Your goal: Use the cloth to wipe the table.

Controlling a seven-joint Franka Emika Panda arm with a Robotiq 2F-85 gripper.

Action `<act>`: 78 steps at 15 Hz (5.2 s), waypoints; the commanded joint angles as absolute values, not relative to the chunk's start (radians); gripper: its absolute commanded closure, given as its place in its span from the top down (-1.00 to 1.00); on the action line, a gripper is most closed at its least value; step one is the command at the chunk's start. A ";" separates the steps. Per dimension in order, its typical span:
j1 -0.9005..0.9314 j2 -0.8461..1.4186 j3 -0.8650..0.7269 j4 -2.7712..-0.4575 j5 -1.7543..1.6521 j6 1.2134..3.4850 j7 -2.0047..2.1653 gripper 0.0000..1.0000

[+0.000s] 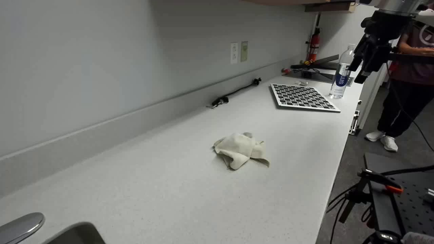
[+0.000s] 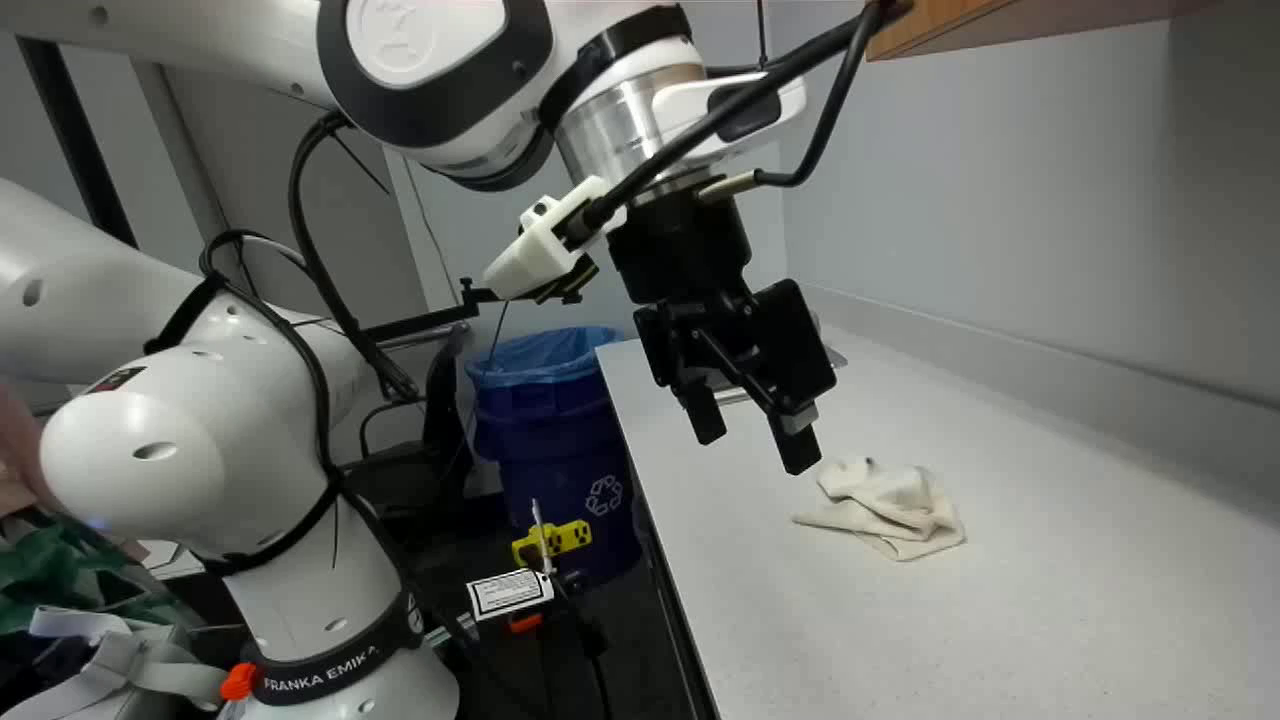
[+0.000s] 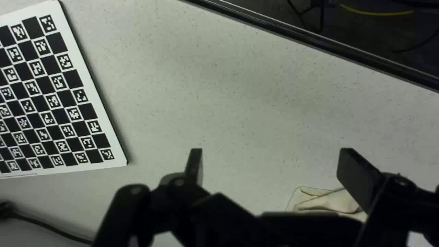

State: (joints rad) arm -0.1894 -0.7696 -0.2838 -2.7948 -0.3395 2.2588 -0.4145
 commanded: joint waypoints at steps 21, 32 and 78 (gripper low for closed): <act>-0.194 -0.766 -0.278 -2.792 -0.334 2.256 -0.418 1.00; -0.183 -0.765 -0.287 -2.788 -0.310 2.254 -0.420 1.00; 0.062 -0.224 -0.056 -2.519 -0.028 2.435 -0.378 1.00</act>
